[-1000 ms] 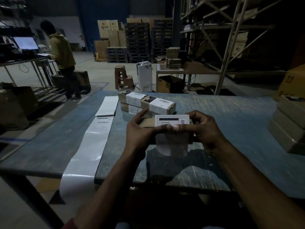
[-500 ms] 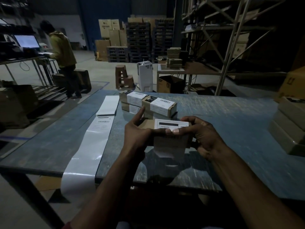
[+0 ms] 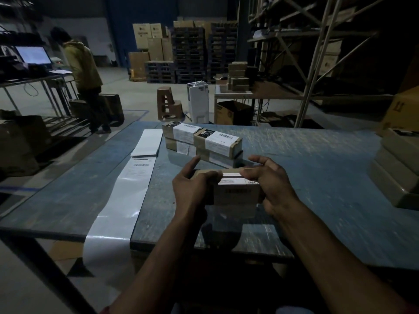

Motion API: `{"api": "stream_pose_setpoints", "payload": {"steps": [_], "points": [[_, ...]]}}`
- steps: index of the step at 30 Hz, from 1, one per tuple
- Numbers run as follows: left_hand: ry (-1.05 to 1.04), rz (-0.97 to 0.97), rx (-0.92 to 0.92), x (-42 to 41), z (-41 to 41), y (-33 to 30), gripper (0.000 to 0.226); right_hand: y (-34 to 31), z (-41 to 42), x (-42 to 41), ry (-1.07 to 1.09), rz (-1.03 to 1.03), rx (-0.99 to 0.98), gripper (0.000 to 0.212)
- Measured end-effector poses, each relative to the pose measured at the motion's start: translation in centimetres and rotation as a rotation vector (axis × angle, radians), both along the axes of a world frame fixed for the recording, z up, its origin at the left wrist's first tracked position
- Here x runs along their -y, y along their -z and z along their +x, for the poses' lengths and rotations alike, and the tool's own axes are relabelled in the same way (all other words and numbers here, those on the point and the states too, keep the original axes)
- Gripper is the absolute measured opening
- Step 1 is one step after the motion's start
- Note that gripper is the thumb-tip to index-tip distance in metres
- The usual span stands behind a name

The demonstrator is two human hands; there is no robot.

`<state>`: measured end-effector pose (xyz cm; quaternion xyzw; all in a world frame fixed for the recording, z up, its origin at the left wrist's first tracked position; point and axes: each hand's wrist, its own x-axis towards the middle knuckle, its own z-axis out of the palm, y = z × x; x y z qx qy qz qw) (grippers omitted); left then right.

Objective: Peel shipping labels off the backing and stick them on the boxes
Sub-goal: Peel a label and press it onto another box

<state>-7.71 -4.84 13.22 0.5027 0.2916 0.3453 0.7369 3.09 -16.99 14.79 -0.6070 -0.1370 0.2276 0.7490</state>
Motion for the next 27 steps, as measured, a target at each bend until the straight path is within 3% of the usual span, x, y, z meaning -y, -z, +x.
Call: {"api": "stream_pose_setpoints", "payload": {"steps": [3,5,7,12,17,22,27], "points": [[-0.007,0.017,-0.008,0.0,0.1,0.0,0.059,0.5,-0.1,-0.3,0.02,-0.048,0.095,0.02],[0.003,0.043,-0.035,-0.1,0.0,-0.2,0.075,0.5,-0.2,-0.2,-0.05,-0.091,0.147,0.041],[0.021,0.082,-0.092,-0.2,-0.3,-0.6,0.092,0.5,0.0,0.0,-0.11,-0.114,0.185,0.048],[0.171,0.138,-0.188,-1.4,-0.5,-0.9,0.08,0.8,0.6,-0.2,-0.027,-0.271,0.259,0.01],[0.377,0.161,-0.399,-3.7,-1.3,-2.3,0.078,-0.1,0.9,1.2,-0.212,-0.282,0.275,0.049],[0.351,0.189,-0.366,-4.4,-2.0,-2.1,0.07,0.1,1.8,1.8,-0.252,-0.243,0.332,0.021],[0.3,0.218,-0.286,-3.7,-2.0,-1.0,0.109,0.2,1.8,1.6,-0.266,-0.243,0.334,0.023]]}}
